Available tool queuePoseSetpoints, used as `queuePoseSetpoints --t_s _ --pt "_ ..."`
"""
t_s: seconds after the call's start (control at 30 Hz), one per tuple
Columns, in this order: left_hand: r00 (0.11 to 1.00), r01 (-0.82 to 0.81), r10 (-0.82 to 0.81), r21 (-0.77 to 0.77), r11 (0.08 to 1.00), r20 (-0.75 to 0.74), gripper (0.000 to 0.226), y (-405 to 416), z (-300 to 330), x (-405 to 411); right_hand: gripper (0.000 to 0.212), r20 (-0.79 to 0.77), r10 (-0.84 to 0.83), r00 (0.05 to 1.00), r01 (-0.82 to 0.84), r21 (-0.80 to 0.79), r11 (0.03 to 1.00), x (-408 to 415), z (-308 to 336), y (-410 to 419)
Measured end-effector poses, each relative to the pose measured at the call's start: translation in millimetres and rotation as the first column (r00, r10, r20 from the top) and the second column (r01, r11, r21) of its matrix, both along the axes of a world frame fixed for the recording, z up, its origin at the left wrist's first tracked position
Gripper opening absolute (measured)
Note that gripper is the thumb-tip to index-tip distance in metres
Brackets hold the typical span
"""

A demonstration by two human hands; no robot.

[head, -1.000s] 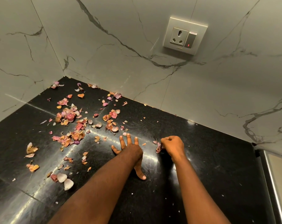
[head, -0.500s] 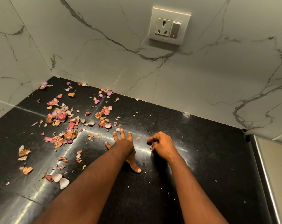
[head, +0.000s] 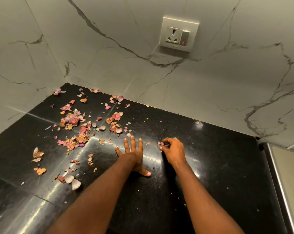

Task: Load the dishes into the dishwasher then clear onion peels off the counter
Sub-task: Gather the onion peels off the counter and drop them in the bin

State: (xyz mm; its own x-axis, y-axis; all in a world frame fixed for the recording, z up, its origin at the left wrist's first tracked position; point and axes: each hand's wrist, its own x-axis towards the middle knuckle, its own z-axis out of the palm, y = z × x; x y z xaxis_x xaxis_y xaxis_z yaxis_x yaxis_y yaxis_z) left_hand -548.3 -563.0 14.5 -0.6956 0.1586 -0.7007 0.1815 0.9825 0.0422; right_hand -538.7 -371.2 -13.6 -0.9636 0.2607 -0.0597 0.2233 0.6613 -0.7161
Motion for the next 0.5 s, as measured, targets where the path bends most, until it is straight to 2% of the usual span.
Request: queuePoseSetpoints --t_s 0.07,0.17,0.23,0.37,0.5 --pt "0.999 -0.013 0.015 0.03 0.999 -0.044 0.16 1 -2 7 0.031 -0.015 0.067 0.998 -0.066 0.081 0.995 -2 2 -5" --pt "0.993 -0.049 0.055 0.063 0.997 -0.1 0.153 -1 -6 16 0.049 0.156 0.258 0.953 -0.293 0.278 0.915 -3 -3 -17" --pt "0.99 -0.074 0.082 0.076 0.994 -0.114 0.151 -2 -6 19 0.048 0.223 0.313 0.923 -0.379 0.387 0.841 -3 -5 -22" --pt "0.984 -0.093 0.106 0.09 0.992 -0.145 0.149 -1 -4 22 0.027 0.128 0.271 0.954 -0.296 0.542 0.786 -2 3 -24" --pt "0.975 -0.113 0.135 0.129 0.985 -0.176 0.145 -4 -6 26 0.019 0.167 0.17 0.971 -0.233 0.517 0.824 -2 14 -26"
